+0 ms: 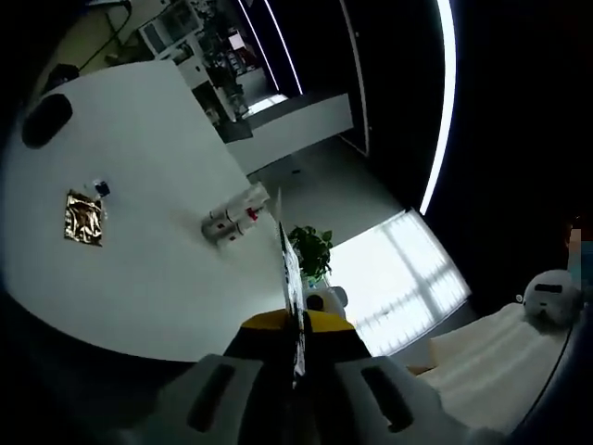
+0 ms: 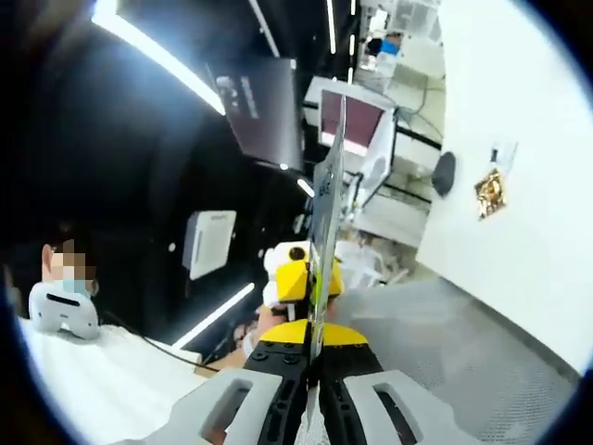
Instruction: Arrange the skincare products in the storage area until every visible bottle or jar stands upright without overlapping.
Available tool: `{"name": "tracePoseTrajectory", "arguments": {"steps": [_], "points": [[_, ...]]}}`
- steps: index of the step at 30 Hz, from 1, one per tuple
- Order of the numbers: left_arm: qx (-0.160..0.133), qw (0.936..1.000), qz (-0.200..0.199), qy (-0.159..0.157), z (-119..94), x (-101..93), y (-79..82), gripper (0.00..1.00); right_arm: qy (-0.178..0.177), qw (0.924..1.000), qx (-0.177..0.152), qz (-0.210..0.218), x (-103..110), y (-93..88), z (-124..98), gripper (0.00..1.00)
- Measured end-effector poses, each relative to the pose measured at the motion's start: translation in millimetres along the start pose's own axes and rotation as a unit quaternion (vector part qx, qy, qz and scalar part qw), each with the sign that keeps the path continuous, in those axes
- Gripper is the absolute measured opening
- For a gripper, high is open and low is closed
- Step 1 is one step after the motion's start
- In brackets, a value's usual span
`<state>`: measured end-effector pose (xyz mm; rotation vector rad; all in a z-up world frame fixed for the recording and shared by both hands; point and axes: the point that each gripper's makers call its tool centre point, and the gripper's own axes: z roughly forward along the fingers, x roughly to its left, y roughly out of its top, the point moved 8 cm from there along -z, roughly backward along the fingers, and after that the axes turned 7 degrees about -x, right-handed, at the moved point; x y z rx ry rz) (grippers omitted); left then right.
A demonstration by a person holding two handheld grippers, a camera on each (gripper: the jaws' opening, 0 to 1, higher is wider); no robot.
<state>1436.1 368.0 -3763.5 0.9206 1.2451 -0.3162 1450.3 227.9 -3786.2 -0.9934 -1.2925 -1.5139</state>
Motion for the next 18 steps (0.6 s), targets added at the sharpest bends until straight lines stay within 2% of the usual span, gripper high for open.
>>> {"name": "tracePoseTrajectory", "arguments": {"steps": [6, 12, 15, 18], "points": [[0.003, 1.0, 0.001, 0.003, 0, 0.1, -0.9, 0.0, -0.004, 0.9988, 0.047, -0.013, 1, -12.2, 10, 0.0], [-0.009, 0.9999, 0.008, 0.004, -2, -0.7, 0.5, 0.0, -0.007, 0.9989, 0.04, -0.022, -1, -9.8, 7, 0.01], [-0.022, 0.9998, 0.0, 0.003, -4, 0.4, 3.0, 0.0, -0.006, 0.9995, 0.011, -0.029, -1, -2.9, 4, 0.02], [-0.026, 0.9997, -0.006, 0.0, -5, 0.4, 3.7, 0.0, -0.003, 0.9992, -0.035, -0.016, -2, 7.4, -2, 0.03]]}}
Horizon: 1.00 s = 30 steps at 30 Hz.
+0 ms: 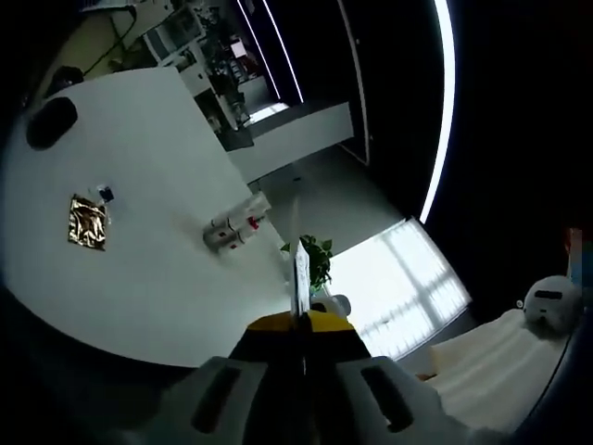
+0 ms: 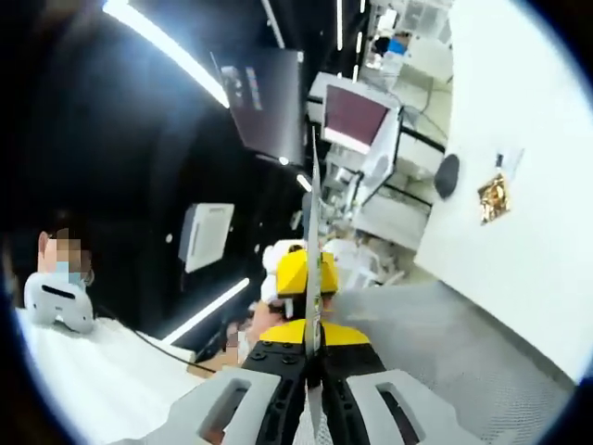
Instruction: Arrange the skincare products in the storage area until every visible bottle or jar stands upright without overlapping.
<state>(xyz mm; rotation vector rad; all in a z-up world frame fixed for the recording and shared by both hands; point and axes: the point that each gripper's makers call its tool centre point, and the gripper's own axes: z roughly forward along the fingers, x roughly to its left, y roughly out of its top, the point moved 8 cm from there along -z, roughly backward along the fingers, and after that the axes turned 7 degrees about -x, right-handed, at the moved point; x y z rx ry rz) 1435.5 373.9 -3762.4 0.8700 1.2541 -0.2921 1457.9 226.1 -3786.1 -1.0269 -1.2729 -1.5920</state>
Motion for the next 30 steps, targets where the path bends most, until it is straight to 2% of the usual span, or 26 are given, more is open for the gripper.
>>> {"name": "tracePoseTrajectory", "arguments": {"steps": [3, 6, 8, 14, 17, 23, 26, 29, 30], "points": [[0.007, 0.9999, -0.005, 0.005, 3, 0.6, -1.8, 0.0, 0.005, 0.9998, -0.006, 0.017, -1, 2.5, -6, 0.01], [0.012, 0.9999, -0.007, 0.008, 4, 0.4, -3.5, 0.0, -0.01, 0.9999, -0.007, 0.006, -2, 2.1, -6, 0.0], [0.011, 0.9999, -0.007, 0.01, 3, 1.3, -2.8, 0.0, -0.013, 0.9995, -0.028, 0.007, -1, 6.9, -6, 0.0], [0.01, 0.9999, -0.004, 0.01, 3, 0.8, -2.8, 0.0, -0.02, 0.999, -0.04, -0.003, -2, 10.2, -10, 0.0], [-0.001, 0.9999, 0.005, 0.011, 1, 0.6, -0.5, 0.0, -0.02, 0.9989, -0.043, -0.003, 0, 10.7, -9, 0.0], [0.0, 1.0, 0.005, -0.002, -1, -0.7, -0.5, 0.0, -0.037, 0.9973, -0.037, -0.052, 8, 9.8, -7, 0.03], [0.016, 0.9998, 0.008, -0.01, 0, -3.2, -3.5, 0.0, -0.045, 0.9961, -0.042, -0.063, 8, 10.7, -10, 0.06], [0.041, 0.9987, 0.024, -0.017, 3, -7.4, -9.0, 0.0, -0.045, 0.9951, -0.066, -0.058, 8, 16.8, -13, 0.11], [0.043, 0.9986, 0.027, -0.013, 4, -6.5, -9.5, 0.0, -0.035, 0.9955, -0.068, -0.057, 10, 17.4, -14, 0.09]]}}
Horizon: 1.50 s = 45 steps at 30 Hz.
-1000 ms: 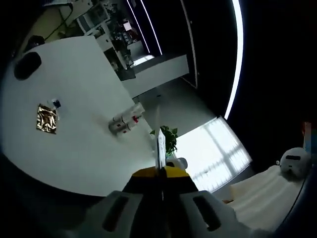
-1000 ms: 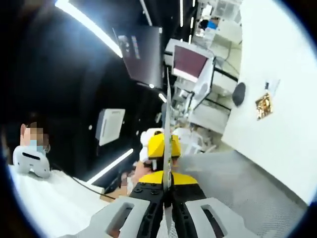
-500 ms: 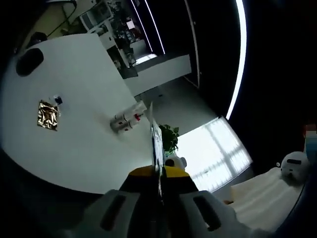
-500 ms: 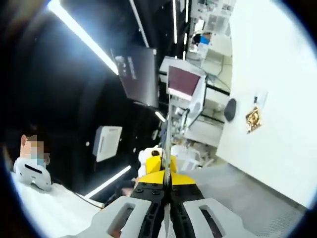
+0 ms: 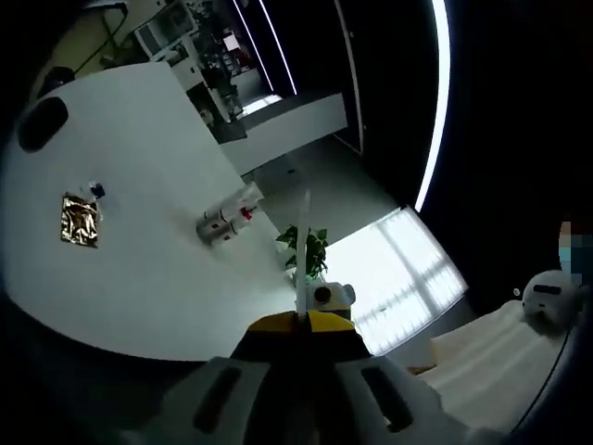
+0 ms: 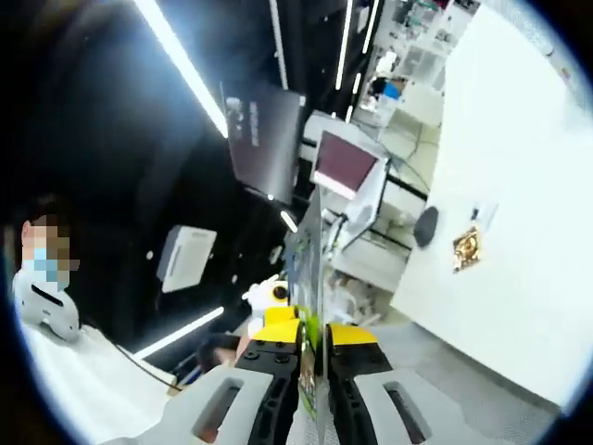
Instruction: Arrange the skincare products in the storage area until every visible bottle or jar stands upright without overlapping.
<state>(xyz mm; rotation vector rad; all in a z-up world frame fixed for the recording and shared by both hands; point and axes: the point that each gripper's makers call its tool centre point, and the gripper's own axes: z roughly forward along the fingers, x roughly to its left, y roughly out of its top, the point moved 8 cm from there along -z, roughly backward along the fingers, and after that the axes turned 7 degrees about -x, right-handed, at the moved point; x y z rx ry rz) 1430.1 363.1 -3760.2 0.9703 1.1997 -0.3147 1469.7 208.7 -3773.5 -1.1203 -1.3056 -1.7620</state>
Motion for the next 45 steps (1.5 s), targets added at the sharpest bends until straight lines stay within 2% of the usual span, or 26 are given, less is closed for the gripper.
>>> {"name": "tracePoseTrajectory", "arguments": {"steps": [1, 2, 5, 8, 11, 15, 19, 22, 25, 30, 34, 37, 45], "points": [[0.002, 1.0, 0.003, 0.005, 1, 0.9, -0.5, 0.0, 0.009, 1.0, -0.002, 0.002, 2, 1.0, -1, 0.02], [0.005, 0.9999, 0.006, 0.01, 1, 1.8, -1.0, 0.0, 0.018, 0.9998, -0.004, 0.003, 4, 1.9, -2, 0.01], [-0.005, 0.9999, 0.013, 0.005, 2, -0.2, 0.9, 0.0, -0.005, 0.9998, -0.018, -0.011, 6, 2.2, 0, 0.01], [-0.026, 0.9996, 0.006, -0.002, -3, -0.3, 4.7, 0.0, 0.002, 0.9985, -0.051, 0.021, 6, 5.3, 0, 0.01], [-0.036, 0.9992, 0.003, -0.018, -6, -2.8, 5.9, 0.0, 0.008, 0.9981, -0.052, 0.031, 5, 4.1, 0, 0.01], [-0.036, 0.9993, 0.0, -0.009, -6, -0.2, 6.0, 0.0, -0.002, 0.9989, -0.048, 0.005, 7, 3.5, -1, 0.03], [-0.048, 0.9988, -0.011, -0.005, -8, 2.5, 8.5, 0.0, -0.019, 0.9981, -0.054, -0.022, 8, 4.8, -6, 0.19], [-0.066, 0.9975, -0.027, -0.006, -11, 4.0, 11.6, 0.0, -0.029, 0.9973, -0.048, -0.047, 13, 4.1, -9, 0.2], [-0.072, 0.9969, -0.033, -0.002, -13, 5.1, 11.8, 0.0, -0.057, 0.9937, -0.031, -0.092, 15, 2.9, -13, 0.21], [-0.062, 0.9975, -0.034, 0.005, -13, 6.8, 8.1, 0.0, -0.103, 0.9796, -0.012, -0.172, 19, 4.9, -22, 0.28], [-0.064, 0.9973, -0.034, 0.013, -12, 7.4, 8.4, 0.0, -0.135, 0.9639, 0.009, -0.229, 18, 5.7, -28, 0.31], [-0.07, 0.9968, -0.036, 0.014, -13, 8.0, 9.1, 0.0, -0.15, 0.9516, 0.012, -0.268, 18, 7.7, -30, 0.31], [-0.06, 0.9971, -0.036, 0.027, -12, 11.2, 7.7, 0.0, -0.182, 0.9294, 0.004, -0.321, 12, 11.6, -29, 0.38]]}}
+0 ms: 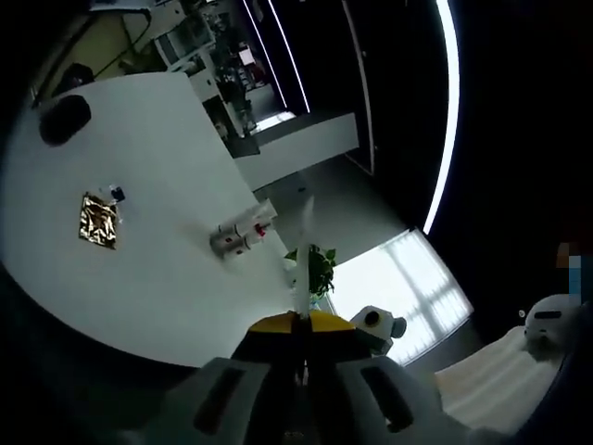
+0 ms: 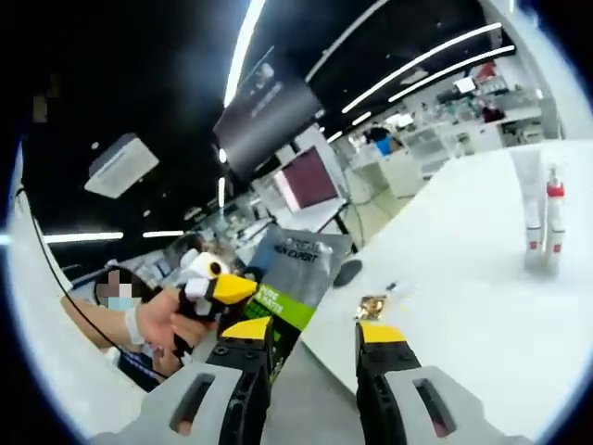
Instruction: Arrange the skincare products in the storage area until every visible bottle or jar stands upright without overlapping.
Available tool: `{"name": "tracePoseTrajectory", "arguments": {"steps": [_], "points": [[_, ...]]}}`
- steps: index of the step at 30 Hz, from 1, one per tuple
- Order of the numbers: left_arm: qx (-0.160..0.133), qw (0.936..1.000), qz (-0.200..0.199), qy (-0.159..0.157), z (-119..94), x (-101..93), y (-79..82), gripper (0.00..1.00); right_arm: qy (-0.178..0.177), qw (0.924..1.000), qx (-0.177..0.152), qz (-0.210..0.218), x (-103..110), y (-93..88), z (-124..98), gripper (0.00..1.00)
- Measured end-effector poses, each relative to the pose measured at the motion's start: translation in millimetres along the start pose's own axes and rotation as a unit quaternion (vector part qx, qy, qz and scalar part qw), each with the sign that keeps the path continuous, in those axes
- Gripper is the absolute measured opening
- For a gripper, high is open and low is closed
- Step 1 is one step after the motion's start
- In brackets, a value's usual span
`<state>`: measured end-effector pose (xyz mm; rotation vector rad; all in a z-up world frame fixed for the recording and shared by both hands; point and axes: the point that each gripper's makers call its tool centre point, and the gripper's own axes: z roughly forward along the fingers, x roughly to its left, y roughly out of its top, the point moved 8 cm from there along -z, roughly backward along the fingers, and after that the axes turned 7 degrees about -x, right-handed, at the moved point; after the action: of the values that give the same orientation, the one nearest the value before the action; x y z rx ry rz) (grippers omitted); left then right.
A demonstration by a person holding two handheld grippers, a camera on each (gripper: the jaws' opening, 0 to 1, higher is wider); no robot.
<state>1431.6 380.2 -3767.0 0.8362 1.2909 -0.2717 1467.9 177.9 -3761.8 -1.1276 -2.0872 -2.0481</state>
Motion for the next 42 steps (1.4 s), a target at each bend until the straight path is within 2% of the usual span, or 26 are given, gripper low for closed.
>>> {"name": "tracePoseTrajectory", "arguments": {"steps": [1, 3, 6, 9, 15, 21, 27, 36, 42], "points": [[0.002, 1.0, 0.0, 0.002, 0, 0.4, -0.2, 0.0, -0.004, 1.0, -0.002, -0.007, 0, 0.2, 1, 0.4], [0.004, 1.0, -0.001, 0.005, 0, 1.0, -0.4, 0.0, -0.027, 0.9977, -0.009, -0.061, -3, -0.3, 4, 0.39], [0.005, 0.9999, -0.003, 0.011, 0, 2.4, -0.4, 0.0, -0.055, 0.9958, 0.007, -0.073, -7, -6.1, 5, 0.38], [0.005, 0.9999, -0.004, 0.014, 0, 3.2, 0.0, 0.0, -0.055, 0.9951, -0.017, -0.081, -6, -0.3, 7, 0.38], [0.004, 0.9998, -0.005, 0.018, 0, 4.2, 0.5, 0.0, -0.064, 0.9931, -0.012, -0.098, -5, -2.7, 10, 0.4], [0.002, 0.9997, -0.007, 0.025, 1, 5.9, 1.2, 0.0, -0.039, 0.991, 0.026, -0.125, 1, -13.1, 16, 0.39], [0.004, 0.9995, -0.006, 0.03, 1, 6.8, 1.0, 0.0, -0.021, 0.9908, 0.044, -0.126, 6, -18.9, 20, 0.39], [0.002, 0.9994, -0.011, 0.032, 1, 7.6, 1.6, 0.0, -0.022, 0.9932, 0.049, -0.104, 1, -19.6, 19, 0.39], [-0.001, 0.9993, -0.011, 0.034, 1, 7.9, 1.9, 0.0, -0.015, 0.9942, 0.065, -0.084, -1, -23.8, 20, 0.38]]}}
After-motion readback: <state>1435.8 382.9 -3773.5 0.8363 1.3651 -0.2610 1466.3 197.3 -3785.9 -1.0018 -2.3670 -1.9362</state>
